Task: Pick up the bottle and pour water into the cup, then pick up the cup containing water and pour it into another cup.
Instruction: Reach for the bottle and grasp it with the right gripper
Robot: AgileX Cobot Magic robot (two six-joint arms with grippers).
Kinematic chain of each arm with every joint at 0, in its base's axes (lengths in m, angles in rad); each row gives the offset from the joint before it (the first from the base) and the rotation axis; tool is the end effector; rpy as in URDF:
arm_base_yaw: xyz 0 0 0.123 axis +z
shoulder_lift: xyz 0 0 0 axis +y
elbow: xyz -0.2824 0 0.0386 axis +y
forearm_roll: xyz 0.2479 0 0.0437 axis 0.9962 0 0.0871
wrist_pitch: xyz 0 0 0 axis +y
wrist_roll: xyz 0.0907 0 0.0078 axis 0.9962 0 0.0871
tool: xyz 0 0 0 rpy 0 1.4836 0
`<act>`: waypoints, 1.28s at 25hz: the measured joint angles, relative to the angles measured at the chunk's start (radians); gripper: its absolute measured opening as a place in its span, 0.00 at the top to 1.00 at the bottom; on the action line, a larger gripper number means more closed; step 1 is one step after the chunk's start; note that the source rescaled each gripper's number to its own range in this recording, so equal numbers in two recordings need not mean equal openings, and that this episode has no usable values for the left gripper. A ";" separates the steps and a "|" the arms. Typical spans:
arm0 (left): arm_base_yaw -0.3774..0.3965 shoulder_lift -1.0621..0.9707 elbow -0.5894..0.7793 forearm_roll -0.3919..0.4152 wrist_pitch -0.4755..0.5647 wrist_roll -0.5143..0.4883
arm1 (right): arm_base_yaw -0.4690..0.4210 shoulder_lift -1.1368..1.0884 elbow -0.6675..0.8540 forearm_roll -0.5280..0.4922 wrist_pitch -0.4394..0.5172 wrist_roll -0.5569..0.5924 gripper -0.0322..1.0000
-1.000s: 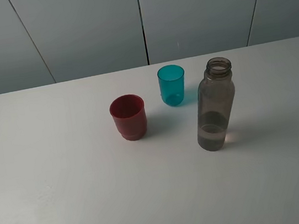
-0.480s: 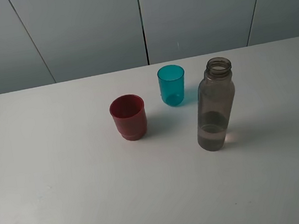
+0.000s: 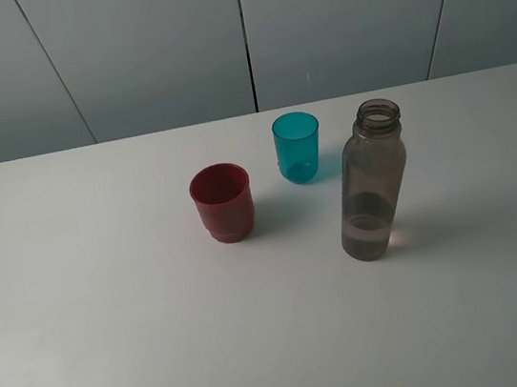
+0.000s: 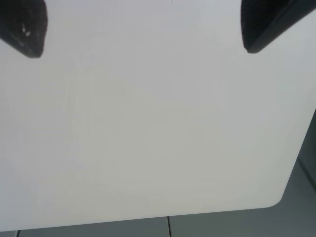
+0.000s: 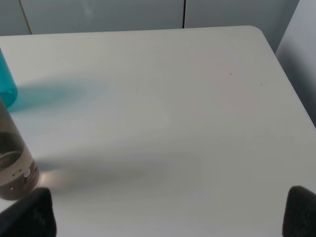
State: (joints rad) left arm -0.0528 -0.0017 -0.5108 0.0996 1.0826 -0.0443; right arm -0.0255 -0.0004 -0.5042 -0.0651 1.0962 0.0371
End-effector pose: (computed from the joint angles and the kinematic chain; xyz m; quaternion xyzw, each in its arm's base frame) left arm -0.0071 0.0084 0.2787 0.0009 0.8546 0.0246 0.5187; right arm -0.0071 -0.0051 0.2756 0.0288 0.8602 -0.0295 0.5082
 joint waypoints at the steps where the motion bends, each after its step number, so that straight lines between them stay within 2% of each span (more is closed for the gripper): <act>1: 0.000 0.000 0.000 0.000 0.000 0.000 | 0.000 0.000 0.000 0.000 0.000 0.000 0.00; 32: 0.000 0.000 0.000 0.000 0.000 0.000 | 0.000 0.000 0.000 0.000 0.000 0.000 0.00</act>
State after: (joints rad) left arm -0.0528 -0.0017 -0.5108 0.0996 1.0826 -0.0443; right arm -0.0255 -0.0004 -0.5042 -0.0651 1.0962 0.0371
